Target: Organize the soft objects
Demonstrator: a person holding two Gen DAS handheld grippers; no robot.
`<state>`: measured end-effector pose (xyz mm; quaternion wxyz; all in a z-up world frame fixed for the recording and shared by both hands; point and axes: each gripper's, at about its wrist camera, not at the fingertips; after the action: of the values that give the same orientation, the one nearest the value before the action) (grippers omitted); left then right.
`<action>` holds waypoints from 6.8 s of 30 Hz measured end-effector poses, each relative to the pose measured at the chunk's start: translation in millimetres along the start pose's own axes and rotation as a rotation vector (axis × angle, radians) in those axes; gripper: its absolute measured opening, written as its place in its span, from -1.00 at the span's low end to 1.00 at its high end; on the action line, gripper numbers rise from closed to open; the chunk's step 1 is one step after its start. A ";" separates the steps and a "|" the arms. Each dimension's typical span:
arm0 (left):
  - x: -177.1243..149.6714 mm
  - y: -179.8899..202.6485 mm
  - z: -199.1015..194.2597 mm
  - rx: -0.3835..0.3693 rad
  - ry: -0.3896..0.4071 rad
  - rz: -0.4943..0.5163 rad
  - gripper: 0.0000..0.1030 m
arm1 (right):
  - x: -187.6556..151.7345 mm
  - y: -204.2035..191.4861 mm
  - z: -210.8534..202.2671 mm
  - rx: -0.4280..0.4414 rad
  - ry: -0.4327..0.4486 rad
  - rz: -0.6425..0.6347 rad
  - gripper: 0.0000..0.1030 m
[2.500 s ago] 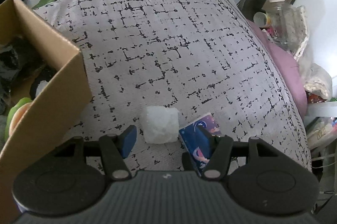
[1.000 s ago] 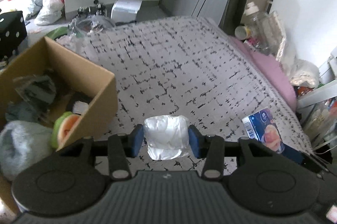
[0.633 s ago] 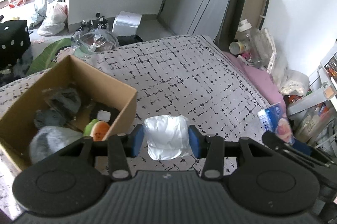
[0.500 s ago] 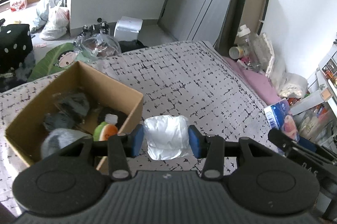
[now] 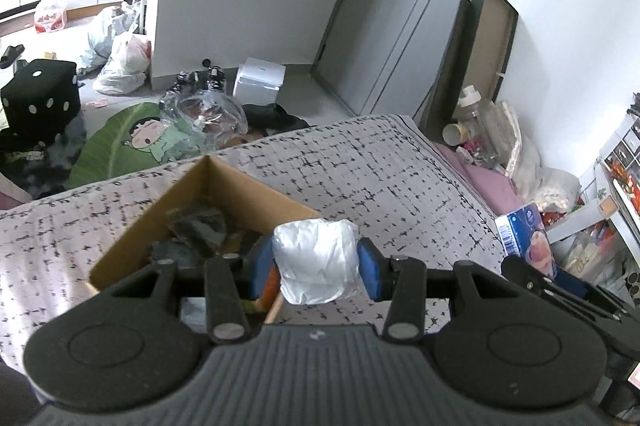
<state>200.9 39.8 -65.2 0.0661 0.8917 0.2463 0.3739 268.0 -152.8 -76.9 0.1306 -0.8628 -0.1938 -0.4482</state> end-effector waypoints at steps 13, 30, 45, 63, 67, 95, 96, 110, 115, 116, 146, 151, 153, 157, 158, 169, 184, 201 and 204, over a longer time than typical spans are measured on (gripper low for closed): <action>9.1 -52.4 -16.4 0.043 -0.011 -0.018 -0.13 | 3.2 -55.3 3.4 0.084 -0.010 -0.086 0.15; -2.5 -108.6 20.0 0.082 -0.102 -0.109 -0.12 | -8.9 -102.0 31.2 0.133 -0.089 -0.149 0.15; -3.9 -143.0 55.8 0.072 -0.177 -0.189 0.03 | -20.4 -135.8 63.4 0.164 -0.170 -0.186 0.15; 8.9 -144.7 54.9 0.048 -0.200 -0.185 0.06 | -23.2 -141.3 74.5 0.184 -0.196 -0.136 0.46; 10.9 -142.3 45.6 0.049 -0.192 -0.177 0.25 | -23.3 -132.7 62.7 0.170 -0.198 -0.111 0.46; -18.2 -75.1 -56.3 -0.045 -0.143 0.134 0.66 | -27.8 -77.1 -64.6 0.122 -0.130 0.159 0.72; -18.6 -73.6 -59.5 -0.044 -0.140 0.147 0.66 | -27.8 -76.5 -68.8 0.122 -0.127 0.164 0.75; -34.5 -63.3 -106.5 -0.005 -0.110 0.227 0.93 | -30.5 -72.3 -122.2 0.079 -0.102 0.212 1.00; -41.3 -61.9 -124.8 -0.007 -0.086 0.259 0.99 | -33.5 -77.1 -138.4 0.052 -0.103 0.194 1.00; -42.3 -61.8 -128.3 -0.006 -0.078 0.263 0.99 | -33.7 -78.0 -141.7 0.050 -0.102 0.194 1.00; -86.0 -72.2 -224.8 -0.068 0.083 0.341 0.99 | -70.9 -95.5 -231.9 -0.088 -0.044 0.178 1.00; -92.2 -75.2 -224.8 -0.072 0.081 0.343 0.99 | -73.9 -98.1 -235.0 -0.101 -0.033 0.176 1.00; -94.6 -77.9 -224.2 -0.071 0.076 0.339 0.99 | -74.7 -100.4 -233.6 -0.096 -0.038 0.172 1.00; -93.6 -82.3 -223.0 -0.070 0.070 0.319 0.99 | -76.8 -105.2 -232.5 -0.095 -0.044 0.163 1.00; -93.6 -82.7 -223.9 -0.070 0.073 0.316 0.99 | -77.0 -106.1 -231.9 -0.093 -0.045 0.162 1.00; -94.8 -83.7 -223.1 -0.075 0.066 0.321 0.99 | -77.9 -102.7 -233.7 -0.096 -0.047 0.180 1.00; -93.6 -86.5 -223.0 -0.067 0.066 0.316 0.99 | -76.9 -105.1 -234.6 -0.101 -0.041 0.176 1.00; -94.7 -86.0 -223.5 -0.063 0.067 0.318 0.99 | -74.6 -106.1 -235.0 -0.112 -0.050 0.177 1.00; -94.6 -86.0 -223.5 -0.064 0.066 0.318 0.99 | -74.6 -105.9 -234.5 -0.110 -0.051 0.181 1.00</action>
<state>-45.7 53.6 7.9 0.0263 0.9041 0.0920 0.4165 11.6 -168.3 -0.7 0.1180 -0.8939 -0.0936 -0.4223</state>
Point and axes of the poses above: each gripper's, at about its wrist camera, not at the fingertips, and z roughly the way its jaws point, y to its right, x to its top, and after that the axes turned 2 degrees about -y, right-handed
